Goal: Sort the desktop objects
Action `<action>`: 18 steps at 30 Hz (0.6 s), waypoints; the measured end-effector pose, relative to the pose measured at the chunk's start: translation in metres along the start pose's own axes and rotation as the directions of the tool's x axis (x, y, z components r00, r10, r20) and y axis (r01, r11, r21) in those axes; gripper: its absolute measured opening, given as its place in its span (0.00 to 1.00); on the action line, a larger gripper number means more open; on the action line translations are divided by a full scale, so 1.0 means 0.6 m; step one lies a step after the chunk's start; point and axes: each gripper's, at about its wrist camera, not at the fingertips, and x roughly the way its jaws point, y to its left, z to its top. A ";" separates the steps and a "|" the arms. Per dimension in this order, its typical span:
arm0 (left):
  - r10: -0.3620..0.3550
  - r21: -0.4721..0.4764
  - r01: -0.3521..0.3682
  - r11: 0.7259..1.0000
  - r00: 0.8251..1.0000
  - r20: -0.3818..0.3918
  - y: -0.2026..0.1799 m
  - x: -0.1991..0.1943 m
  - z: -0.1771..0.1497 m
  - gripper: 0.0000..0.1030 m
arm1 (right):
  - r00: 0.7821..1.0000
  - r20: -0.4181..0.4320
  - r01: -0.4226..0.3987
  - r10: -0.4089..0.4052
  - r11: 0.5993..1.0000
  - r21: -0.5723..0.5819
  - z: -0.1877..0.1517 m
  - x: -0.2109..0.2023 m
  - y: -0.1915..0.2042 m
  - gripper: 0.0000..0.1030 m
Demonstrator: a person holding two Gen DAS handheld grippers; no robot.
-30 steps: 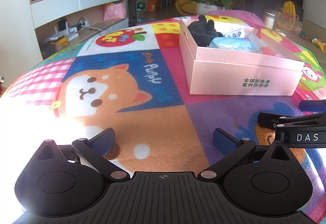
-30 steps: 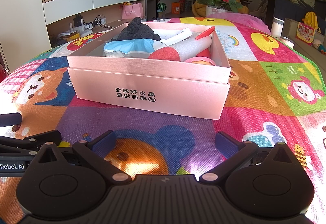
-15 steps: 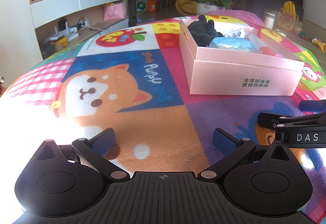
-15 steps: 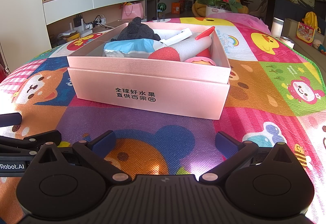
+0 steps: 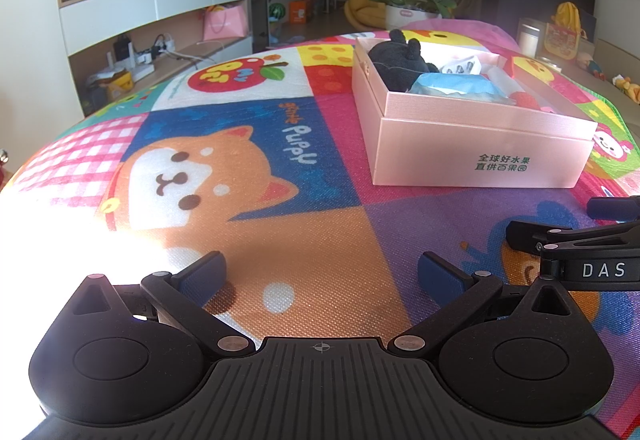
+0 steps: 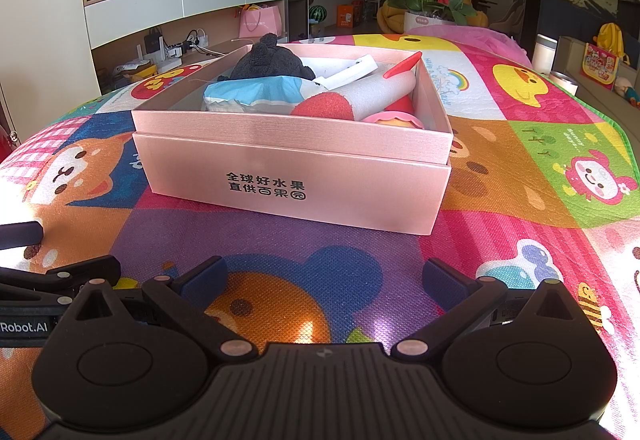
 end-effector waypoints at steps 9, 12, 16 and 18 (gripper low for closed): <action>0.001 0.002 -0.001 1.000 1.000 0.000 0.001 -0.001 -0.001 1.00 | 1.000 0.000 0.000 0.000 1.000 0.000 0.000 0.000 0.000 1.00; 0.004 0.004 -0.004 1.000 1.000 0.001 0.001 -0.002 -0.001 1.00 | 1.000 0.000 0.000 0.000 1.000 0.000 0.000 0.000 0.000 1.00; -0.003 -0.005 0.003 1.000 1.000 0.001 0.001 -0.002 0.000 1.00 | 1.000 0.000 0.000 0.000 1.000 0.000 0.000 0.000 0.000 1.00; -0.003 -0.005 0.003 1.000 1.000 -0.001 0.000 -0.001 0.001 1.00 | 1.000 0.000 0.000 0.000 1.000 0.000 0.000 0.000 0.000 1.00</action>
